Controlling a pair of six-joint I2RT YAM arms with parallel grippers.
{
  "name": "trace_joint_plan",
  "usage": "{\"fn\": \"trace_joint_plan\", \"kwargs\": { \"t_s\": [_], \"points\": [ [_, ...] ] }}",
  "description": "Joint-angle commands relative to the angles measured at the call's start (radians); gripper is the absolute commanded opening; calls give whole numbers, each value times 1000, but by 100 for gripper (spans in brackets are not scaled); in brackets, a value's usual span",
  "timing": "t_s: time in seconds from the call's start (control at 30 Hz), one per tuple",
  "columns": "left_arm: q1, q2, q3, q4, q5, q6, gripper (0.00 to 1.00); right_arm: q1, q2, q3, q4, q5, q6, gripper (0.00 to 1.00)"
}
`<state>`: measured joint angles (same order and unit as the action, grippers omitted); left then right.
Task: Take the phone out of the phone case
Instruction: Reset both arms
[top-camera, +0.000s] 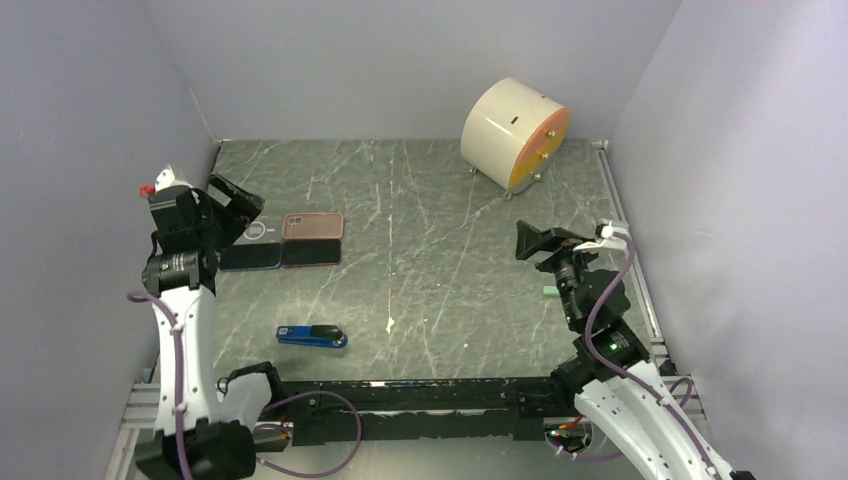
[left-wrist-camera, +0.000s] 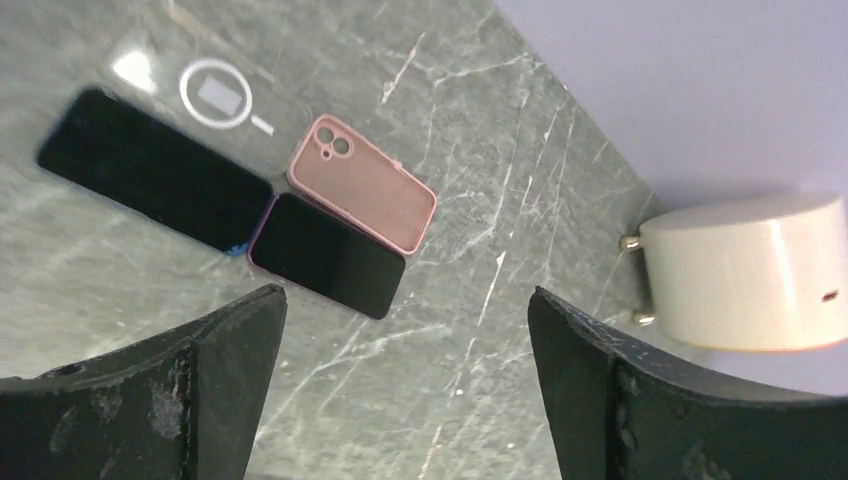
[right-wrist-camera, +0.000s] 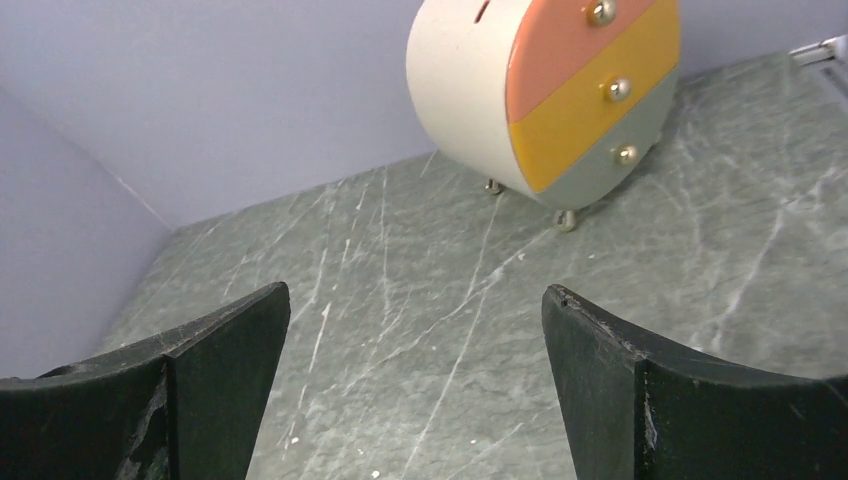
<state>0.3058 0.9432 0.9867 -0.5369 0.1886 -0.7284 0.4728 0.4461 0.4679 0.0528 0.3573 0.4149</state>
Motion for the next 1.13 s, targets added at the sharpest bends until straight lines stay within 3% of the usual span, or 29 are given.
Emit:
{"fn": "trace_joint_plan", "kwargs": {
  "t_s": [0.0, 0.1, 0.2, 0.5, 1.1],
  "points": [
    [-108, -91, 173, -246, -205, 261, 95, 2, -39, 99, -155, 73, -74, 99],
    [-209, -204, 172, -259, -352, 308, 95, 1, -77, 125, -178, 85, -107, 99],
    [-229, -344, 129, -241, -414, 331, 95, 2, -132, 113, -169, 88, -135, 99],
    [-297, -575, -5, -168, -568, 344, 95, 1, -308, 33, -137, 124, -170, 99],
    [-299, -611, -40, -160, -595, 328, 95, 1, -360, -3, -112, 140, -184, 99]
  ]
}}
